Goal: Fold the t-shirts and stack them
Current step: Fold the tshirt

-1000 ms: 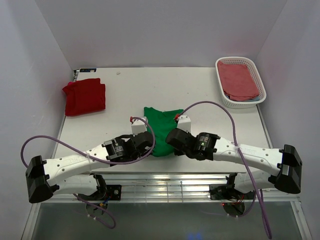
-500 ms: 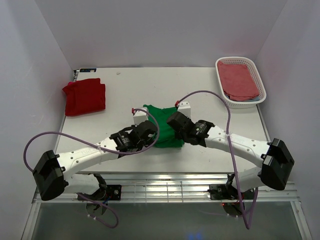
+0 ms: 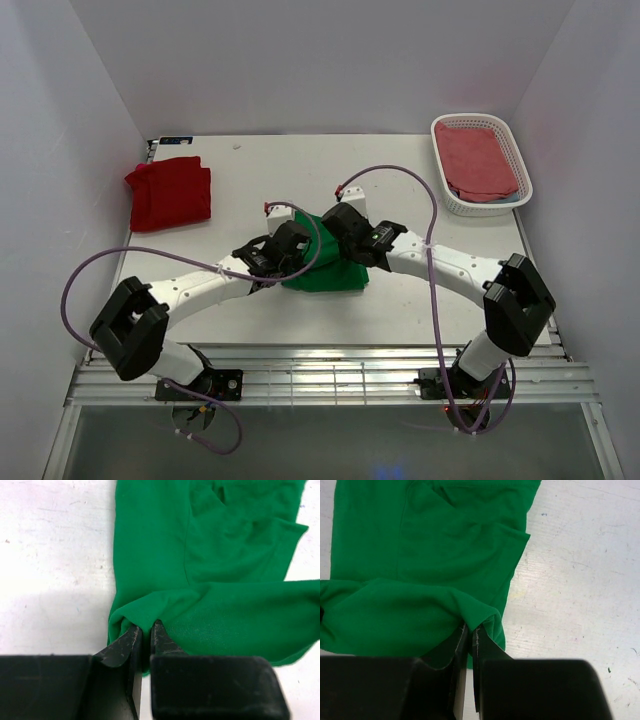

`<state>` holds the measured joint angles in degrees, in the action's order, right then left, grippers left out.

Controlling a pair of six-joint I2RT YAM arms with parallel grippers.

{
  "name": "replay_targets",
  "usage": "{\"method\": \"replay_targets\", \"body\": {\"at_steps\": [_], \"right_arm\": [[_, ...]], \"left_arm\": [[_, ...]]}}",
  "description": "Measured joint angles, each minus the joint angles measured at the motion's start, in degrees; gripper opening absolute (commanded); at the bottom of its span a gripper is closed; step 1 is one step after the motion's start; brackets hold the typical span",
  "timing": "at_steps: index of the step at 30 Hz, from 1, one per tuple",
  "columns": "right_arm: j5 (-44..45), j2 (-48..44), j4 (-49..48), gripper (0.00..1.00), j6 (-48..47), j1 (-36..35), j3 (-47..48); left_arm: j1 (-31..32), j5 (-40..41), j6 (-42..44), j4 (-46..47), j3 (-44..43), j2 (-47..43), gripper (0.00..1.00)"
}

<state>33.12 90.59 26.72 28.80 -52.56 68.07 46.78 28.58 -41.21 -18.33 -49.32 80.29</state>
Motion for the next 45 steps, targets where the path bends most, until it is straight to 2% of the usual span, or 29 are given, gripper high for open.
{"method": "replay_targets", "body": {"at_steps": [7,23,25,26,27,28,30,31,35,38,41,45], "right_arm": [[-0.81,3.96,-1.09,0.08,-1.84,2.95,2.16],[-3.26,13.46,-2.95,0.08,-5.25,9.35,8.11],[-2.43,14.29,-3.02,0.08,-5.20,10.05,9.09],[-1.57,14.56,-3.19,0.12,-5.16,10.29,9.49],[-0.72,14.71,-3.48,0.26,-5.05,10.51,9.81],[0.50,14.82,-4.00,0.31,-4.83,10.75,10.12],[3.41,15.04,-4.55,0.41,-5.18,11.39,11.26],[4.81,15.28,-4.79,0.41,-5.49,11.74,12.24],[9.18,15.98,-6.51,0.42,-7.28,12.85,16.85],[10.12,15.32,-9.44,0.42,-8.81,13.14,17.73],[6.91,13.09,-12.76,0.42,-10.56,13.09,15.32],[-2.49,9.86,-14.97,0.41,-11.32,13.25,11.72]], "left_arm": [[-4.46,-4.26,3.67,3.69,-4.46,8.46,0.00],[-10.58,-9.79,8.13,6.84,-14.10,19.10,0.01],[-10.69,-9.05,8.59,6.71,-16.55,20.55,0.27],[-10.69,-8.24,8.92,6.51,-18.25,21.44,0.42],[-10.73,-7.10,9.38,6.69,-20.13,22.34,0.56],[-10.80,-5.38,9.66,6.71,-22.18,23.21,0.74],[-10.97,-2.05,10.21,6.80,-26.14,24.41,0.81],[-11.08,-0.20,10.36,6.62,-27.96,24.74,0.87],[-11.63,5.18,12.26,7.74,-33.46,25.09,0.88],[-11.80,6.21,13.64,9.40,-33.77,24.39,0.88],[-11.78,4.74,14.23,11.08,-30.25,22.58,0.88],[-11.78,1.88,14.03,11.02,-23.65,21.18,0.88]]}}
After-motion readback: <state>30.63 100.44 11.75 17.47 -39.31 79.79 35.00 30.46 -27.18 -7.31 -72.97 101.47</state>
